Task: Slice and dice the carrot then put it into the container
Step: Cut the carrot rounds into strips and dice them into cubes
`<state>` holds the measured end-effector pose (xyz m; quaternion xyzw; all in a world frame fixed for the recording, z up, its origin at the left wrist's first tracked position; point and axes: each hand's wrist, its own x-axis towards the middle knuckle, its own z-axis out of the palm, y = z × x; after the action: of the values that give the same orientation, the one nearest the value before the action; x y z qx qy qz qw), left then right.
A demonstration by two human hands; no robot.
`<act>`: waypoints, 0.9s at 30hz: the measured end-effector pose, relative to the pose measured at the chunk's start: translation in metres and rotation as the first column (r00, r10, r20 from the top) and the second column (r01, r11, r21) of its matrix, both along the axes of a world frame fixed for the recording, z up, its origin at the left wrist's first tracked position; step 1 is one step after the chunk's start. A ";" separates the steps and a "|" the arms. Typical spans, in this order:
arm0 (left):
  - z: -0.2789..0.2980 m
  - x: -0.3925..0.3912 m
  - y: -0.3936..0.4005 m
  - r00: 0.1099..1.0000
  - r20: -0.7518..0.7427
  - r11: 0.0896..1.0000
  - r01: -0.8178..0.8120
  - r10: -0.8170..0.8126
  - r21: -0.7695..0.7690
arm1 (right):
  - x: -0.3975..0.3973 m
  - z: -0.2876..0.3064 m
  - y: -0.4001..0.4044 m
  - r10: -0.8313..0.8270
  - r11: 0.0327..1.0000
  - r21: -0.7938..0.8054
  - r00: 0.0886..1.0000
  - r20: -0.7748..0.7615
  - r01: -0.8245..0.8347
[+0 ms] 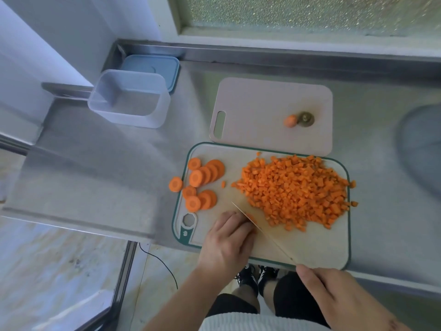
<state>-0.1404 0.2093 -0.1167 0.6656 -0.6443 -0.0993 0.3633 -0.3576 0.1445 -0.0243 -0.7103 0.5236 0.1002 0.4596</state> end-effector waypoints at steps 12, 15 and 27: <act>0.003 0.003 0.005 0.999 0.033 1.000 0.030 -0.030 0.008 | 0.024 0.009 -0.018 0.051 0.994 0.095 0.999 -0.005 -0.051; 0.003 0.004 0.006 1.000 0.021 1.000 0.004 -0.004 0.025 | 0.014 0.017 -0.014 0.008 0.996 0.093 1.000 -0.009 -0.008; 0.006 0.007 0.006 1.000 0.025 1.000 0.010 -0.010 -0.001 | 0.026 0.014 -0.011 0.064 0.995 0.080 0.998 -0.012 -0.063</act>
<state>-0.1338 0.2156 -0.1104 0.6634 -0.6521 -0.0924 0.3551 -0.3316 0.1335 -0.0102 -0.7071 0.4995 0.1407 0.4804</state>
